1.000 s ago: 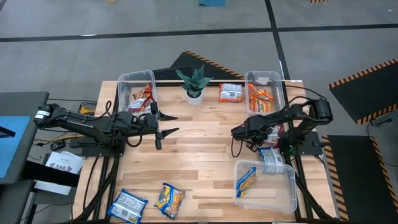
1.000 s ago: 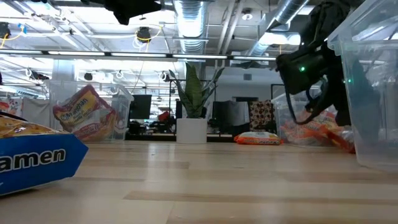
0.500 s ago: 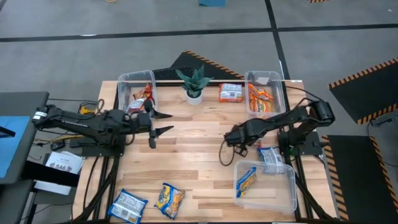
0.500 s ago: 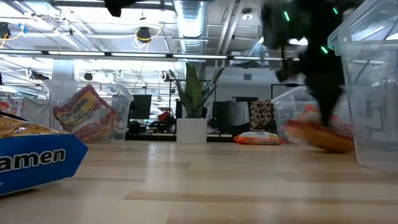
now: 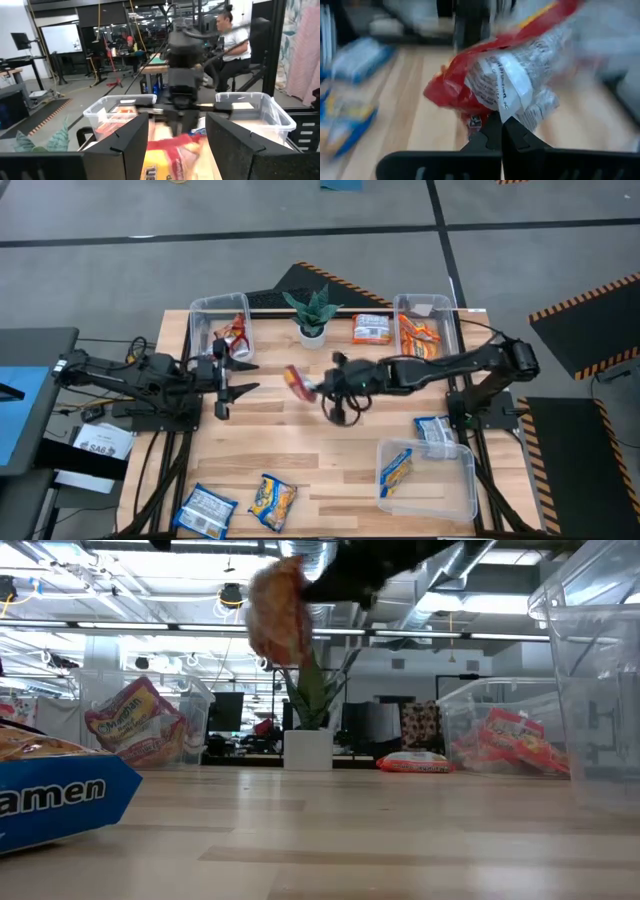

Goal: Sort Maruchan noodles
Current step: Put the red noodle pack in the top left transparent bin

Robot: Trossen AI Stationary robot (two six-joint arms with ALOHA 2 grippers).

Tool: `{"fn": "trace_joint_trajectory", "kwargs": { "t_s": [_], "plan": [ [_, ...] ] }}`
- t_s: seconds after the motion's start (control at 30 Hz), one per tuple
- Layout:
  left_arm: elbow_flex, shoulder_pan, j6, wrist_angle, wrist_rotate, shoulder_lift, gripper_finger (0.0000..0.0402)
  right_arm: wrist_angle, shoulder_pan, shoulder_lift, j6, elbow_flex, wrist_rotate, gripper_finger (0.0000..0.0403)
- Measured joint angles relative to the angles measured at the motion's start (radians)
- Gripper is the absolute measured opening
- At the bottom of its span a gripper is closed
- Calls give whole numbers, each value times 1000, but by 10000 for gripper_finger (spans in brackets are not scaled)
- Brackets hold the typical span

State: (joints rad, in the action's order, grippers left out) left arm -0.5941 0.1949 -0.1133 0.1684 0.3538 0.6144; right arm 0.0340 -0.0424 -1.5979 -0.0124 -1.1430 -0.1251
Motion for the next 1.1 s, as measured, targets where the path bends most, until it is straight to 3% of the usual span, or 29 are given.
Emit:
{"fn": "trace_joint_trajectory", "kwargs": {
  "t_s": [0.07, 0.2, 0.43, 0.87, 1.1],
  "plan": [
    [0, 3, -12, 1, 0, 1, 187, 196, 41, -48, -49, -7, 40, 6],
    [2, 3, -36, 9, -1, 6, 187, 397, 133, -142, -58, -57, 135, 6],
    [2, 8, -88, 37, -8, 23, 187, 412, 245, -390, 5, -304, 247, 6],
    [2, 9, -93, 47, -35, 27, 187, 417, 292, -800, 16, -928, 340, 10],
    [2, 9, -87, 40, -34, 27, 187, 339, 311, -945, 118, -1123, 338, 64]
  ]
}}
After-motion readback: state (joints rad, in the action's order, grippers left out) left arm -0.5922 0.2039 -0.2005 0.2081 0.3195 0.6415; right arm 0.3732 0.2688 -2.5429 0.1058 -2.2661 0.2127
